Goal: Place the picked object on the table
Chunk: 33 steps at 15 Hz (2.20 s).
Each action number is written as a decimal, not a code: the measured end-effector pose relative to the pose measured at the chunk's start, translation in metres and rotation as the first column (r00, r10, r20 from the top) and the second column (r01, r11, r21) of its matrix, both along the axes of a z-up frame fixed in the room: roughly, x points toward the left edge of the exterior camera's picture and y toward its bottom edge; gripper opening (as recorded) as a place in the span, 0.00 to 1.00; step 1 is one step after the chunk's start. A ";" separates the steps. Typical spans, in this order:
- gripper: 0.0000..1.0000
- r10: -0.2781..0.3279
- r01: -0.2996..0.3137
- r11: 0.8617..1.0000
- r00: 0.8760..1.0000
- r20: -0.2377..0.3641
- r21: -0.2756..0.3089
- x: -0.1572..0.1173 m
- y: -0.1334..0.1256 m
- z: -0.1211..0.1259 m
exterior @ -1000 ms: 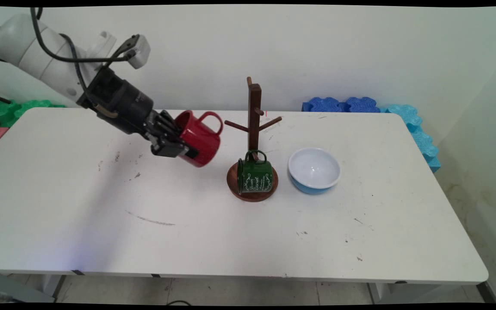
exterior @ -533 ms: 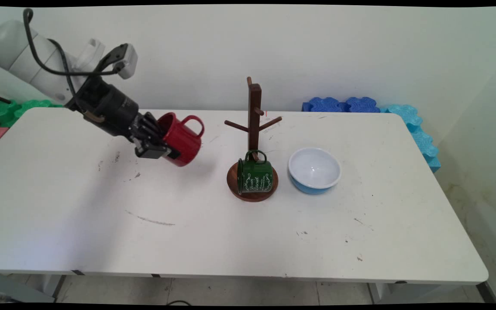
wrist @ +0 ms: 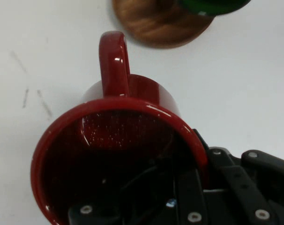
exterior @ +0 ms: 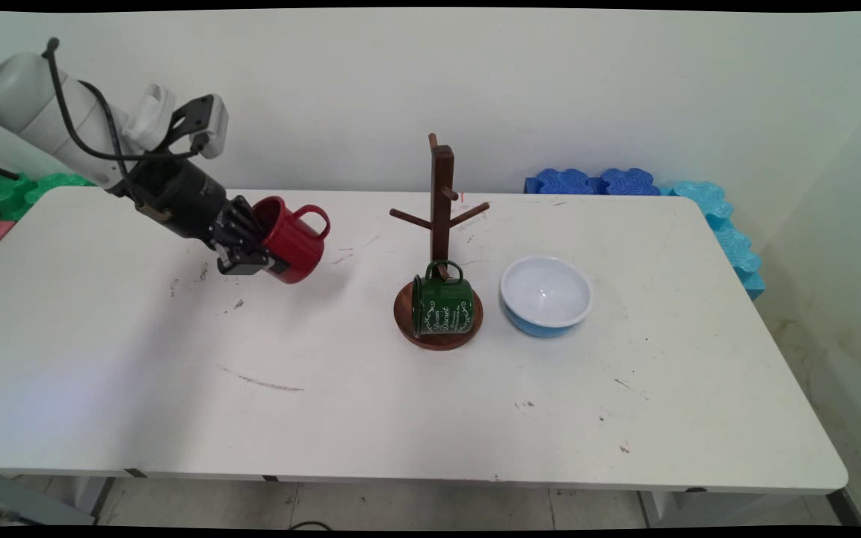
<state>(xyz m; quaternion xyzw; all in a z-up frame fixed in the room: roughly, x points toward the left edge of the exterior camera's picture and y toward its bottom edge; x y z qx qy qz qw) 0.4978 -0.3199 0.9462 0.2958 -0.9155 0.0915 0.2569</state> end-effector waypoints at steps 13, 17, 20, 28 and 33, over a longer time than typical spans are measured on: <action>0.00 -0.086 0.093 0.995 0.983 0.164 -0.031 0.009 -0.041 -0.048; 0.00 -0.119 0.126 0.992 0.974 0.194 -0.021 0.007 -0.048 -0.063; 0.00 -0.145 0.151 0.988 0.966 0.216 -0.012 0.006 -0.054 -0.074; 0.00 -0.197 0.200 0.980 0.946 0.256 0.012 0.002 -0.065 -0.098; 1.00 -0.216 0.219 0.975 0.940 0.265 0.018 0.000 -0.066 -0.105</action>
